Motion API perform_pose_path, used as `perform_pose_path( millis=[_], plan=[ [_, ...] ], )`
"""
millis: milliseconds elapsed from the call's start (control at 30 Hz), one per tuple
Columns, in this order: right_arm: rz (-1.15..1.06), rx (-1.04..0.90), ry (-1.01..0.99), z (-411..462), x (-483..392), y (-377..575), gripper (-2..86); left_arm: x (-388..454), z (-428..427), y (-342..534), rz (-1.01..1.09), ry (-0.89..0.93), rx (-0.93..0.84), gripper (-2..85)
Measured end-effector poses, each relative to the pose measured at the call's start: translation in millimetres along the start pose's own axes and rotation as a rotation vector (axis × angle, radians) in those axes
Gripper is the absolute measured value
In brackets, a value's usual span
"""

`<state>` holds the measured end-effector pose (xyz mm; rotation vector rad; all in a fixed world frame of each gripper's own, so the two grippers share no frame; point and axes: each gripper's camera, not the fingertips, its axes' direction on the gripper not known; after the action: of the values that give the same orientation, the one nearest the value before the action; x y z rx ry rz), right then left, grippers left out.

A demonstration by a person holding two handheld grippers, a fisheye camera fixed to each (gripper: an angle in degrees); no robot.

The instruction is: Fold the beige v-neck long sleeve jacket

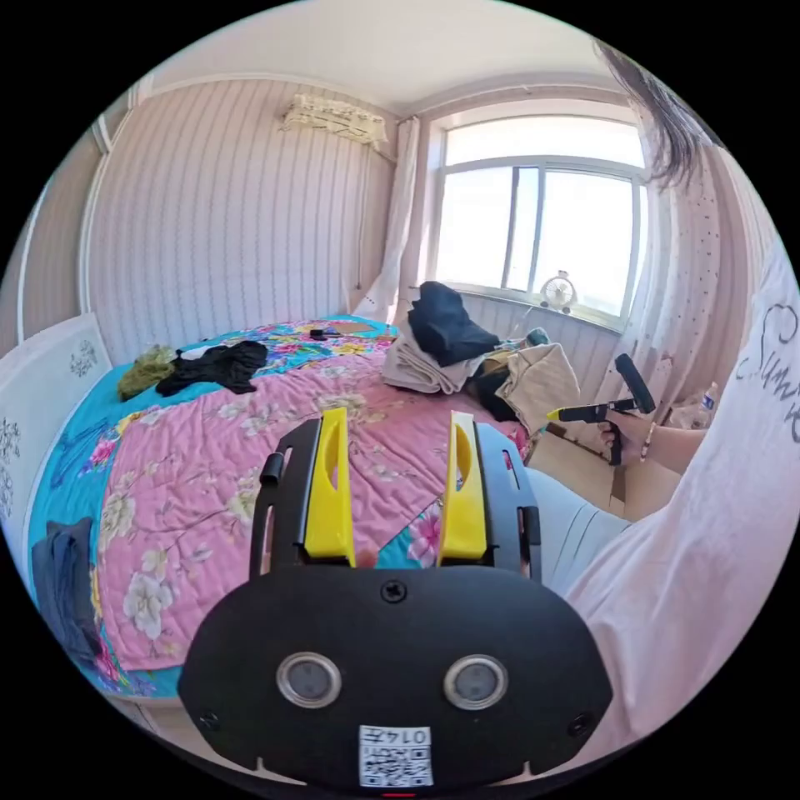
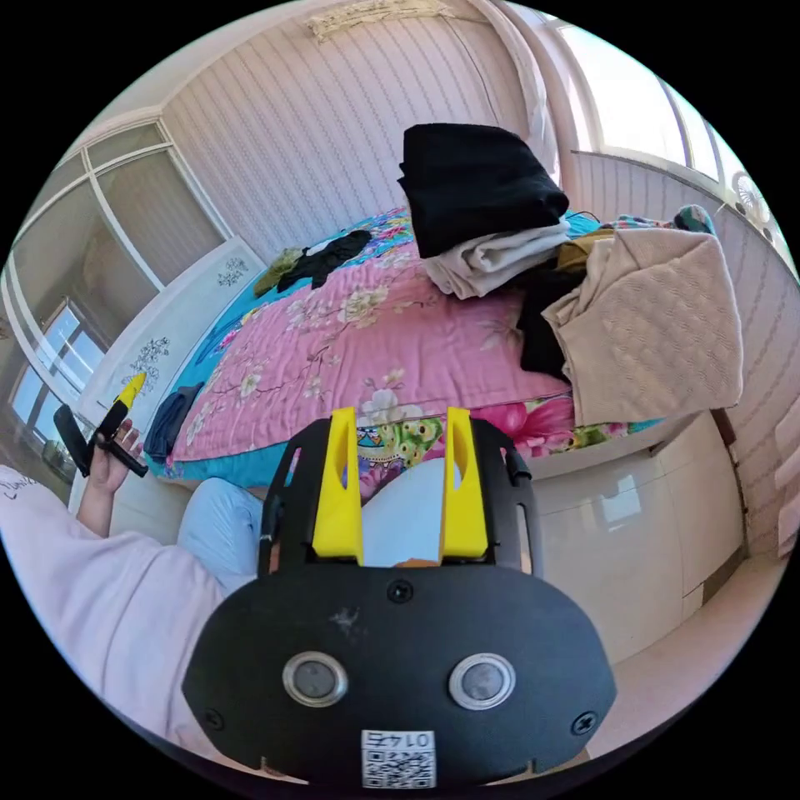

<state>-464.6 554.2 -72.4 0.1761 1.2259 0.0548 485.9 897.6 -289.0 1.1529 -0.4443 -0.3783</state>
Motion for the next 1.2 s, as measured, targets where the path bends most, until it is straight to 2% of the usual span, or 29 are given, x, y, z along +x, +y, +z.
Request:
perform_pose_path(
  millis=[167, 467, 600, 800, 900, 967, 1067, 1200],
  plan=[
    [0.053, 0.089, 0.065, -30, 89, 85, 15.3, 88, 102, -45, 0.148, 0.149, -0.067, 16.3],
    [0.145, 0.177, 0.18, -26, 217, 135, 16.0, 224, 309, -86, 0.265, 0.426, -0.215, 18.5],
    [0.168, 0.196, 0.214, -3, 257, 134, 14.8, 264, 423, -101, 0.259, 0.44, -0.29, 18.3],
    [0.379, 0.241, 0.211, 39, 327, 132, 13.4, 304, 563, -130, 0.214, 0.447, -0.391, 16.1],
    [0.438, 0.23, 0.291, 62, 359, 145, 7.4, 326, 608, -137, 0.248, 0.455, -0.423, 16.0],
    [0.417, 0.244, 0.336, 59, 378, 166, 2.8, 338, 630, -138, 0.276, 0.46, -0.439, 16.0],
    [0.414, 0.255, 0.256, 38, 408, 205, 1.2, 354, 668, -139, 0.277, 0.462, -0.466, 15.9],
    [0.438, 0.308, 0.304, -3, 437, 257, 0.5, 371, 714, -141, 0.235, 0.465, -0.494, 13.8]
  ],
)
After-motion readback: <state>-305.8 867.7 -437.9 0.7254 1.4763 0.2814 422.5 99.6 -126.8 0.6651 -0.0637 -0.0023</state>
